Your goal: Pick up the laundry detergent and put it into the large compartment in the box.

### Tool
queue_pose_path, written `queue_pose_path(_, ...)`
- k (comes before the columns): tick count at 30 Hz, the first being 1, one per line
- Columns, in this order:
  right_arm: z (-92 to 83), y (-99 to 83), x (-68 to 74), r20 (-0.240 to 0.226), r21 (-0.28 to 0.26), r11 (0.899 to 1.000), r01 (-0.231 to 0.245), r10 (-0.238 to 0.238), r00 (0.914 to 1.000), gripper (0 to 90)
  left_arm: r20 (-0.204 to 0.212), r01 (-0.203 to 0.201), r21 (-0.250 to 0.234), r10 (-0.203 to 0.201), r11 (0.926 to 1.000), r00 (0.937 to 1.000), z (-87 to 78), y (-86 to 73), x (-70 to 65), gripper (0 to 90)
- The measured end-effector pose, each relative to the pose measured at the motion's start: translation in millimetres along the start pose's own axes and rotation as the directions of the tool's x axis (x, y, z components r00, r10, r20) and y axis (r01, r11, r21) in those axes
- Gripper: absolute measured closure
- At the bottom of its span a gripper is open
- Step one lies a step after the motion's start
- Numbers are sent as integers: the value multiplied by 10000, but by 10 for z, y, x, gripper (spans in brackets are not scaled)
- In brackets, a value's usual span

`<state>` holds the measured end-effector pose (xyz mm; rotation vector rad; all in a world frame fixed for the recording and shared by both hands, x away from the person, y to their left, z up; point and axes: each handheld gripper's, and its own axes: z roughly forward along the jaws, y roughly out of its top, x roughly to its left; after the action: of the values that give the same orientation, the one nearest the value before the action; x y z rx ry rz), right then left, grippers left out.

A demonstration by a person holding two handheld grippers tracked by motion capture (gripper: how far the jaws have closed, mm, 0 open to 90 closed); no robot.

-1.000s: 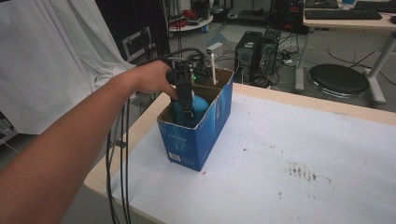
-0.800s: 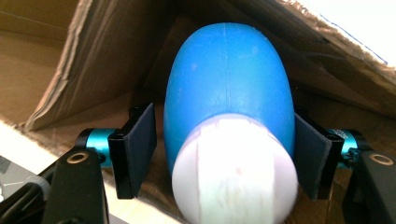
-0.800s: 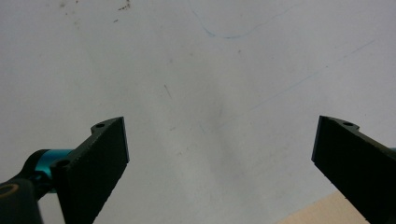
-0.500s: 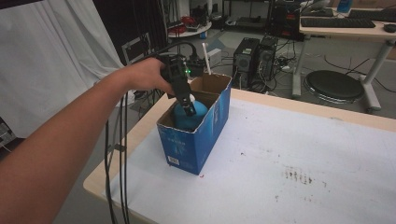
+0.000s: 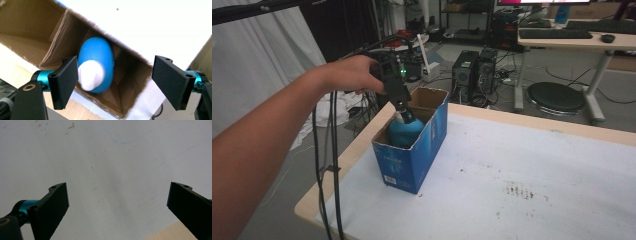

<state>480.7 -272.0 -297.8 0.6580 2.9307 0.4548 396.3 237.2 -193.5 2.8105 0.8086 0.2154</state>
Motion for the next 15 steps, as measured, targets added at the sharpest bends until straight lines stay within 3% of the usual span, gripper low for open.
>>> queue_pose_path(2,-20,-9,10,34,-69,9999,-119,120,9999,29,-21,-179,104,180,9998,9998,-46,63,-72,215)
queue_pose_path(7,-60,-18,43,80,-181,9998,-17,18,10000,29,110,-647,-215,649,9977,9978,-110,251,-246,215)
queue_pose_path(12,-94,-29,79,120,-312,9995,39,-35,9999,29,455,-1064,-471,1085,9932,9931,-68,431,-385,215)
queue_pose_path(15,-116,-41,109,141,-353,9994,72,-67,9999,29,780,-1340,-599,1385,9892,9873,10,626,-518,215)
